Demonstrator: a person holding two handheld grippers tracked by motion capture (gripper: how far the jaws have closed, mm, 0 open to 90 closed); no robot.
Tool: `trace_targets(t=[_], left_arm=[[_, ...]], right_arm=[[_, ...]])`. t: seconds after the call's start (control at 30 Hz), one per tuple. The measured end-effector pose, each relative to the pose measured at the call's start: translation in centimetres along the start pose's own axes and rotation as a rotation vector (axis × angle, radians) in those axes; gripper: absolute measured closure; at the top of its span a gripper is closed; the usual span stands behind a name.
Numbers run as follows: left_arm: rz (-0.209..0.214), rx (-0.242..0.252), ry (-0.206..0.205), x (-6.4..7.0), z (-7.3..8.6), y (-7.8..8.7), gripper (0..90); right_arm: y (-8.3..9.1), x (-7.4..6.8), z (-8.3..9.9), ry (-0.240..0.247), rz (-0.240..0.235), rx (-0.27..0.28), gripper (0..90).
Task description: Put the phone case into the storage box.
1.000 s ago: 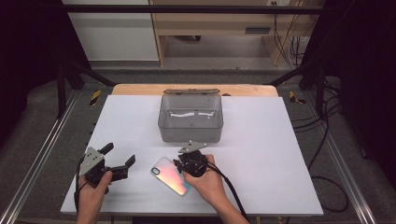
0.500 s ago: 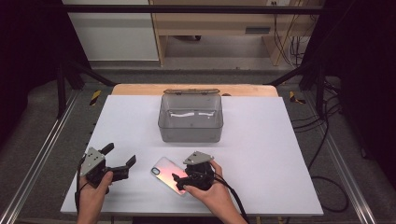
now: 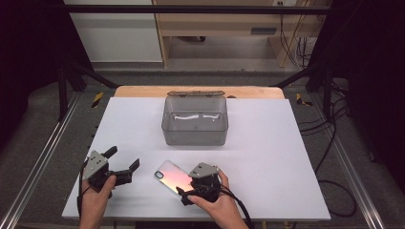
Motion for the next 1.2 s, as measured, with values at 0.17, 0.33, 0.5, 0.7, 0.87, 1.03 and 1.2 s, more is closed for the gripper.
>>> trace_targets(t=[0.17,0.33,0.5,0.7,0.87,1.03,1.2], left_arm=[[0.000,-0.001,-0.001,0.0,0.0,0.0,2.0],[0.002,-0.001,-0.002,0.0,0.0,0.0,2.0],[0.002,-0.001,-0.003,0.0,0.0,0.0,2.0],[0.002,-0.002,-0.004,0.0,0.0,0.0,2.0],[0.002,-0.001,-0.002,0.1,0.0,-0.1,2.0],[0.002,-0.001,-0.003,0.1,0.0,-0.1,2.0],[0.003,-0.001,-0.002,0.1,0.0,0.0,2.0]], right_arm=[[0.1,0.0,0.5,-0.001,-0.006,-0.015,8.3],[-0.1,-0.2,1.2,0.001,-0.013,-0.039,8.1],[-0.5,-0.2,1.7,0.001,-0.012,-0.074,7.4],[-0.7,-0.2,1.8,-0.002,-0.014,-0.092,7.4],[-1.1,-0.3,2.1,0.004,-0.019,-0.123,6.9],[-1.4,-0.5,2.1,0.021,-0.015,-0.139,6.5],[-1.7,-0.6,2.1,0.023,-0.010,-0.149,6.2]])
Point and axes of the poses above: each handheld gripper's, and its own axes: y roughly backward along the jaws, z roughly out of its underside, x roughly to its right, the point moved 6 cm from there along -y, roughly forward along the jaws, and after that the axes turned 11 degrees about -y, right-handed, at the moved point
